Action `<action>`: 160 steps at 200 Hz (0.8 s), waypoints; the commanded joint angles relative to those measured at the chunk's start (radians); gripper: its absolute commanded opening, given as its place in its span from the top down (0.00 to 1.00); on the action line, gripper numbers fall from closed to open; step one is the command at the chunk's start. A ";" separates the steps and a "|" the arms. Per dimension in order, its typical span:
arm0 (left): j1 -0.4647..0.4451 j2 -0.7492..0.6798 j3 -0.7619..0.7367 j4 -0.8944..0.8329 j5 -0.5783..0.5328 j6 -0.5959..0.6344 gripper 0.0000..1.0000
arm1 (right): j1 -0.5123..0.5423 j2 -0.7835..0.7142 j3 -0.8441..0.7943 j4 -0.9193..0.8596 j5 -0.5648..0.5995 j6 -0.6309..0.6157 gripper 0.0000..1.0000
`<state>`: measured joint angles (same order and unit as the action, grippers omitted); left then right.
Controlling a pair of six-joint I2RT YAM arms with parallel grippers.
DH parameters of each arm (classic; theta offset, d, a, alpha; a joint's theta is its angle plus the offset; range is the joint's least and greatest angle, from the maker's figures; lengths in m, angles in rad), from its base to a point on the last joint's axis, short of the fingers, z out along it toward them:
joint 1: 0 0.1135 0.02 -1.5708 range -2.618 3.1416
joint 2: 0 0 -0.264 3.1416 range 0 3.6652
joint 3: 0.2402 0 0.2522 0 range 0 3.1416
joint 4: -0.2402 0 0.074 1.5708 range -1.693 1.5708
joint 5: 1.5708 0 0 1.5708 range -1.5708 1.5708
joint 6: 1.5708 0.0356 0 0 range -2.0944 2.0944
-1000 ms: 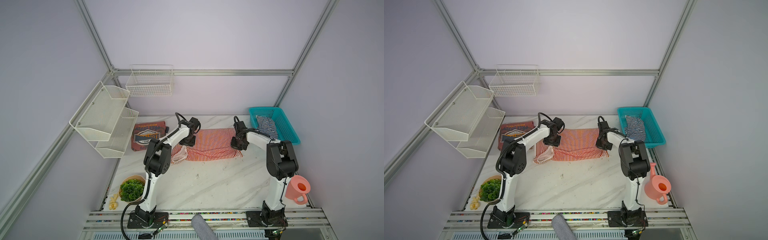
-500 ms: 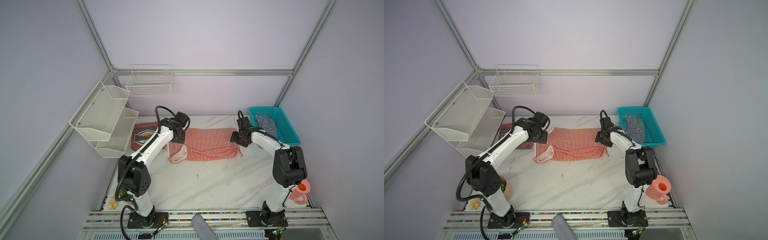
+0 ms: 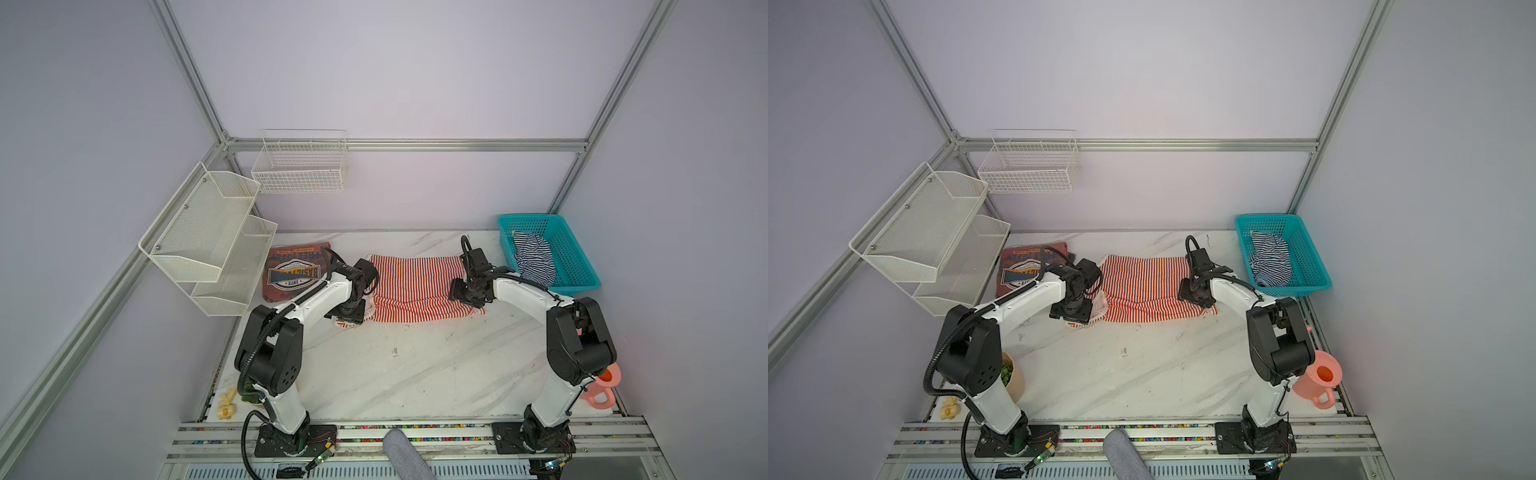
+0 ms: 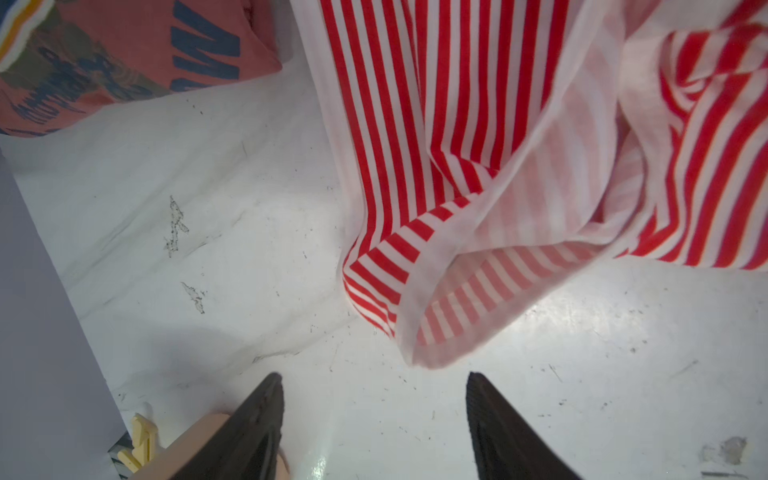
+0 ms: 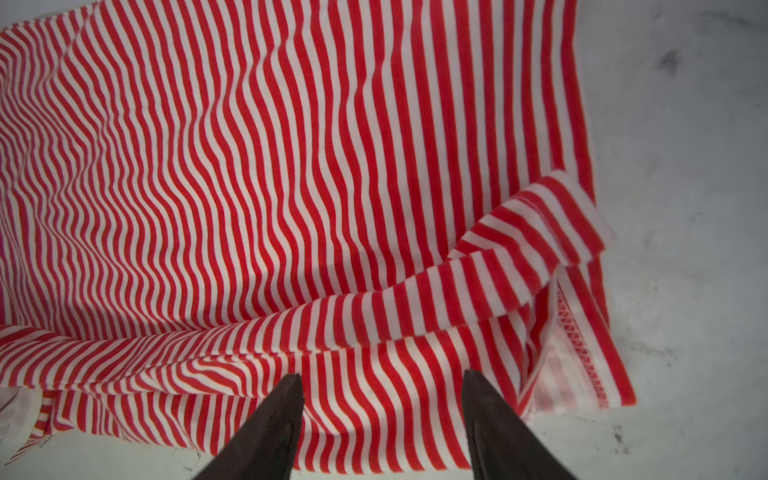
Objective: Fold and stack the tank tops
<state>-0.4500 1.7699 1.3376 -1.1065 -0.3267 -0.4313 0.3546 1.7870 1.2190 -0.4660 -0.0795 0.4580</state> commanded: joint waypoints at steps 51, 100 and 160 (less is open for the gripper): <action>0.022 0.129 0.064 0.052 -0.036 -0.045 0.36 | -0.001 0.083 0.011 0.047 -0.015 -0.015 0.36; 0.033 0.126 0.087 0.057 -0.041 -0.037 0.67 | -0.001 0.137 -0.005 0.074 -0.024 -0.022 0.36; 0.054 0.104 0.140 -0.005 -0.045 0.005 1.00 | -0.002 0.178 -0.025 0.068 -0.009 -0.022 0.38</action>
<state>-0.4168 1.9186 1.3777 -1.0695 -0.3500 -0.4515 0.3538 1.9007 1.2198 -0.3752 -0.0952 0.4397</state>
